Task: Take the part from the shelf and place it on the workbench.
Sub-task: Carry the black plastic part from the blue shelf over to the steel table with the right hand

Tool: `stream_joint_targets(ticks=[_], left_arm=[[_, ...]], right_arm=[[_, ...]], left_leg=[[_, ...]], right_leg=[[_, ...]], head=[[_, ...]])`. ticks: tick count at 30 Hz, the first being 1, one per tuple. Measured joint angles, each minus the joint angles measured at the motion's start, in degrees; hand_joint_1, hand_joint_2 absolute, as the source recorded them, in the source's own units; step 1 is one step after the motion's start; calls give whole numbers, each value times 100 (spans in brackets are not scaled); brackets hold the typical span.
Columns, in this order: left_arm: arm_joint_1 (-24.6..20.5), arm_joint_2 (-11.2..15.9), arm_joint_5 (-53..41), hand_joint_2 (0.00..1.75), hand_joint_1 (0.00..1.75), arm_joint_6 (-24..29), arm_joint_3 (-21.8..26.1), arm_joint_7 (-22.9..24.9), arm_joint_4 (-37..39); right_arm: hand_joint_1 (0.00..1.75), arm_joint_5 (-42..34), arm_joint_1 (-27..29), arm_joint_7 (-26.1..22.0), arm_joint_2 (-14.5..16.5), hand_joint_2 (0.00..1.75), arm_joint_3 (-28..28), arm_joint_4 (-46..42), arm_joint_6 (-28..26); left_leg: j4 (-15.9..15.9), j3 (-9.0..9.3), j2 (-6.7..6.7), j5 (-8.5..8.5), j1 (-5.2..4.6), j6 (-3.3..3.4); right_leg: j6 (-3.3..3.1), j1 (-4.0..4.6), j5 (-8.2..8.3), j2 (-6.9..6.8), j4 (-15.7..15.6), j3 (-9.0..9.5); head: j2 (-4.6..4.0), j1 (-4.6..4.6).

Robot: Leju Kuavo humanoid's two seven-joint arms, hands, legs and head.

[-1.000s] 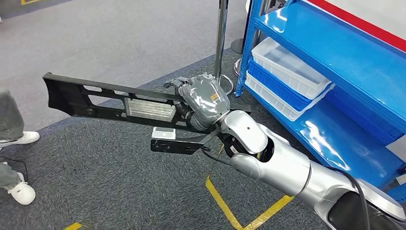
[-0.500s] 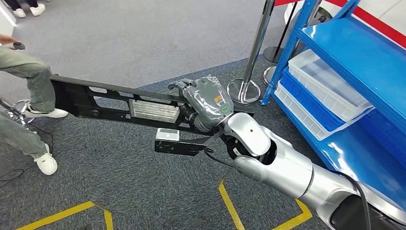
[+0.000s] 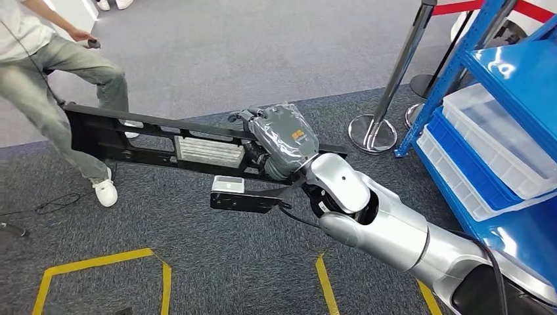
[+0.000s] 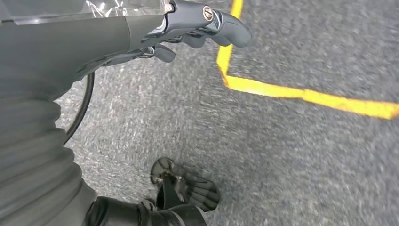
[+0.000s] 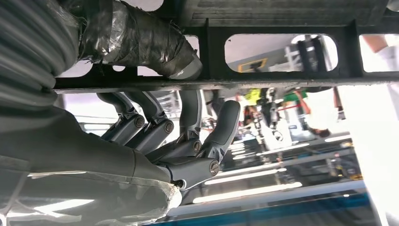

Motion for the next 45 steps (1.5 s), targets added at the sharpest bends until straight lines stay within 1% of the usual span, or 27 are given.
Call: stream_joint_targets(ticks=[2,4,6,7,9,11,12,13,14,16,18,21,23,24,26,28,29,30,32,33,35,37,39,42,43,44,45], left_arm=[[-2,5,-14,175,0,-2,-9,-25,0],[-22,7,-32,175,0,-13,-28,-52,0],[-19,9,-47,175,0,-32,-59,-96,0],[-3,9,-51,175,0,-42,-74,-119,0],[16,9,-57,175,0,-61,-97,-146,0],[1,7,-65,175,0,-83,-115,-164,0],[-11,7,-69,175,0,-93,-122,-178,0],[-18,7,-70,175,0,-102,-128,-193,0],[-19,7,-71,175,0,-111,-131,-207,0],[-6,7,-71,175,0,-128,-135,-227,0],[3,14,-75,175,0,-152,-137,-254,0],[23,35,-110,175,0,-255,-147,-359,0],[47,37,-126,175,0,-321,-155,-413,0],[45,36,-131,175,0,-344,-160,-429,0],[21,35,-146,175,0,-394,-173,-453,0],[11,38,-169,175,0,-474,-194,-497,0],[13,38,-180,175,0,-521,-209,-528,0],[14,42,-189,175,0,-566,-223,-560,0],[10,60,-203,175,0,-621,-244,-605,0],[7,73,-210,175,0,-637,-250,-621,0],[-1,109,-224,175,0,-655,-262,-639,0],[2,133,-229,175,0,-662,-270,-646,0],[4,139,-241,175,0,-674,-275,-650,0],[-20,137,-263,175,0,-713,-297,-654,0],[-20,136,-269,175,0,-728,-307,-654,0],[-16,134,-275,175,0,-744,-316,-653,0],[-12,132,-279,175,0,-757,-325,-652,0]], right_arm=[[175,18,-2,0,-1,175,-2,-8,-1],[175,38,-5,0,-4,175,-6,-13,-2],[175,58,-4,0,-6,175,-9,-18,-2],[175,66,-3,0,-10,175,-9,-24,-1],[175,78,-5,0,-23,175,-15,-48,-1],[175,84,3,0,-50,175,-25,-66,-1],[175,85,16,0,-68,175,-28,-68,0],[175,86,34,0,-84,175,-28,-68,1],[175,86,49,0,-98,175,-28,-69,2],[175,87,65,0,-119,175,-28,-72,3],[175,89,63,4,-135,175,-30,-82,3],[175,87,78,35,-143,175,-37,-105,4],[175,86,84,60,-144,175,-40,-109,5],[175,86,83,66,-143,175,-43,-110,6],[175,86,86,72,-143,175,-48,-117,8],[175,86,110,74,-145,175,-50,-121,16],[175,86,125,75,-148,175,-50,-121,21],[175,86,136,75,-151,175,-50,-124,27],[175,86,144,77,-161,175,-54,-138,36],[175,86,146,77,-169,175,-58,-147,38],[175,88,162,84,-184,175,-70,-156,40],[175,96,182,95,-194,175,-80,-169,46],[175,113,183,99,-208,175,-97,-192,53],[175,129,191,101,-231,175,-114,-211,60],[175,130,212,101,-238,175,-116,-214,67],[175,131,235,101,-247,175,-116,-215,76],[175,132,249,102,-260,175,-116,-217,86]], left_leg=[[-770,417,235,271,-76,85],[-1156,613,411,322,-163,163],[-1204,627,314,324,-176,209],[-1237,643,242,336,-160,228],[-1301,680,117,367,-117,276],[-1316,684,-16,378,-97,306],[-1312,685,-97,379,-93,314],[-1305,687,-185,376,-87,313],[-1291,688,-265,369,-78,308],[-1233,687,-399,328,-43,269],[-1115,642,-496,268,-26,194],[-1047,566,-563,255,-9,110],[-981,534,-432,201,-8,68],[-814,465,-312,103,-12,48],[-153,170,-88,-218,-20,20],[485,-139,-39,-430,-24,34],[548,-172,-39,-391,-37,65],[369,-85,-39,-246,-61,117],[-387,297,-13,100,-150,277],[-734,475,9,199,-198,350],[-1043,637,36,208,-265,435],[-1190,714,23,248,-259,453],[-1399,832,29,322,-212,452],[-1505,893,23,363,-173,444],[-1494,893,12,353,-160,431],[-1472,894,-3,336,-140,409],[-1436,893,-20,309,-113,375]], right_leg=[[21,26,-35,-130,1,31],[60,58,-64,-257,0,48],[108,80,-95,-392,-8,68],[135,71,-135,-372,15,75],[173,53,-348,-106,311,-37],[187,31,-676,203,1002,-362],[197,22,-779,256,1341,-541],[210,9,-787,276,1538,-661],[225,-8,-691,283,1542,-699],[262,-51,-273,299,1021,-525],[282,-80,-9,383,436,-293],[185,-63,-15,451,230,-207],[110,-64,5,440,217,-202],[77,-66,15,432,208,-197],[37,-44,18,408,204,-194],[19,-9,14,378,205,-195],[12,10,9,364,205,-191],[7,29,6,351,204,-184],[-3,49,-1,326,197,-170],[0,49,1,316,189,-168],[21,29,9,292,164,-172],[62,26,18,278,119,-154],[102,41,-90,291,235,-194],[165,21,-528,310,1124,-624],[197,1,-598,310,1395,-768],[238,-27,-563,309,1496,-834],[284,-60,-421,308,1386,-799]], head=[[1,2],[0,5],[0,11],[0,14],[0,22],[0,36],[0,42],[0,42],[-1,42],[-1,44],[-1,53],[-1,60],[-1,48],[-1,32],[0,3],[0,2],[0,1],[0,3],[1,8],[0,7],[1,6],[1,5],[0,20],[0,40],[1,39],[0,41],[1,41]])
